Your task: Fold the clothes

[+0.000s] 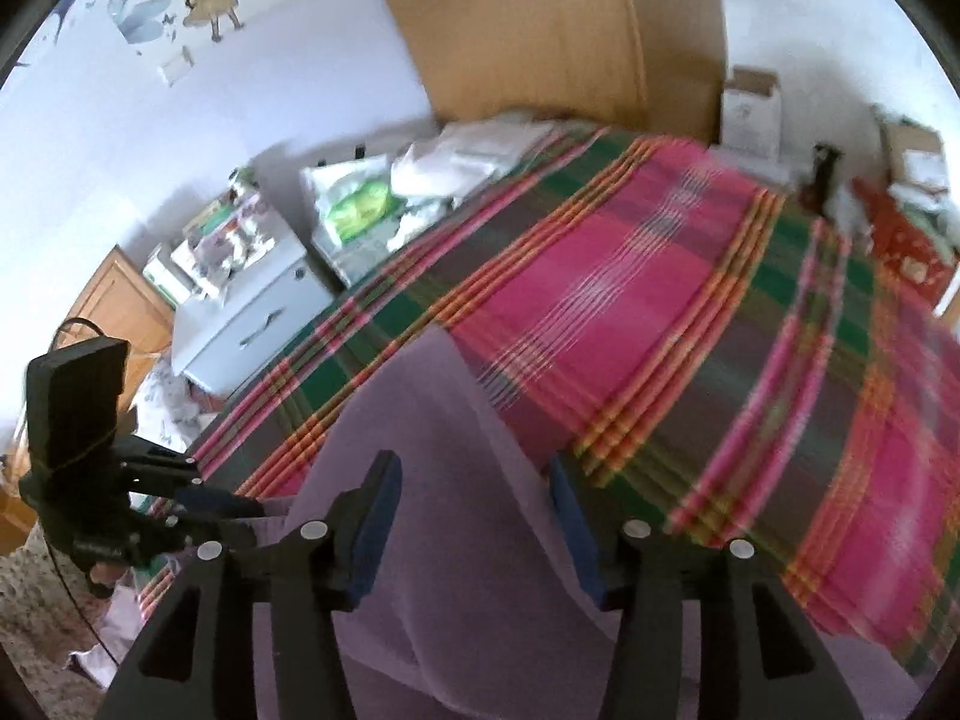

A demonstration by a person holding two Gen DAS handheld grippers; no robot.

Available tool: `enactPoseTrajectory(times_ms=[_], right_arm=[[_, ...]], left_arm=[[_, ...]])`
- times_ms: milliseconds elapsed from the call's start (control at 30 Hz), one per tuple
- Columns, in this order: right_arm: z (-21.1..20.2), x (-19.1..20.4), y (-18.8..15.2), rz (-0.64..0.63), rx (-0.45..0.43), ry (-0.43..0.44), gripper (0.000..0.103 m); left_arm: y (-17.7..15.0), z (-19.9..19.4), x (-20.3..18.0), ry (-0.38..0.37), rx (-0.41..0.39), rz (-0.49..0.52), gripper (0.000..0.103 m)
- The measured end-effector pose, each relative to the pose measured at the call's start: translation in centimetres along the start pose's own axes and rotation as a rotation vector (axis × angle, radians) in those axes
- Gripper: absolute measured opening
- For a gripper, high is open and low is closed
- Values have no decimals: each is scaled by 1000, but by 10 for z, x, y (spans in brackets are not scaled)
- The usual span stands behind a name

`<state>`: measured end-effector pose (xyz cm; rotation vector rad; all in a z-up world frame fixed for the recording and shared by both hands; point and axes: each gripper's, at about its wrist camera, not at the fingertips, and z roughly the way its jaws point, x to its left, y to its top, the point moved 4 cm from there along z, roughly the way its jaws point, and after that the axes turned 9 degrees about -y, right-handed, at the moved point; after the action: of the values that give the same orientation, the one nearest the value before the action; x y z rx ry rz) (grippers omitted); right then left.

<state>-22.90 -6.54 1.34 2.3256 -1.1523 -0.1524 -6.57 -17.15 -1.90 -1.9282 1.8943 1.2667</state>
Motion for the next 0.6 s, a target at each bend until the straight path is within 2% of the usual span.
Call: enactPoseTrajectory(times_ms=[67,100,167,233,267,367,500,600], right_arm=[[7,2,-1,-1,17,20,51],[8,2,-3,4,22,30,47],[8,1,-8,-4,26,23,30],[6,0,-12,-23,26,5,8],[4,-1,-15,-37,24,-10,5],[-4,-6,-22,-60,19,-38,3],[-11,-17,-28,-43,4,-99,3],[-19,-26,-31,-6,-25,-123,3]], left_arm=[[-1,7,-1,-3,32,16,19],[-2,11,0,4,51,15,21],[-2,17,1,-1,70,13,25],[-3,20,2,-26,74,-1,25],[-3,21,2,-36,73,-9,25],[-2,23,4,-49,72,-28,25],[-1,11,0,-2,14,-14,25],[-2,5,-1,20,4,-17,22]])
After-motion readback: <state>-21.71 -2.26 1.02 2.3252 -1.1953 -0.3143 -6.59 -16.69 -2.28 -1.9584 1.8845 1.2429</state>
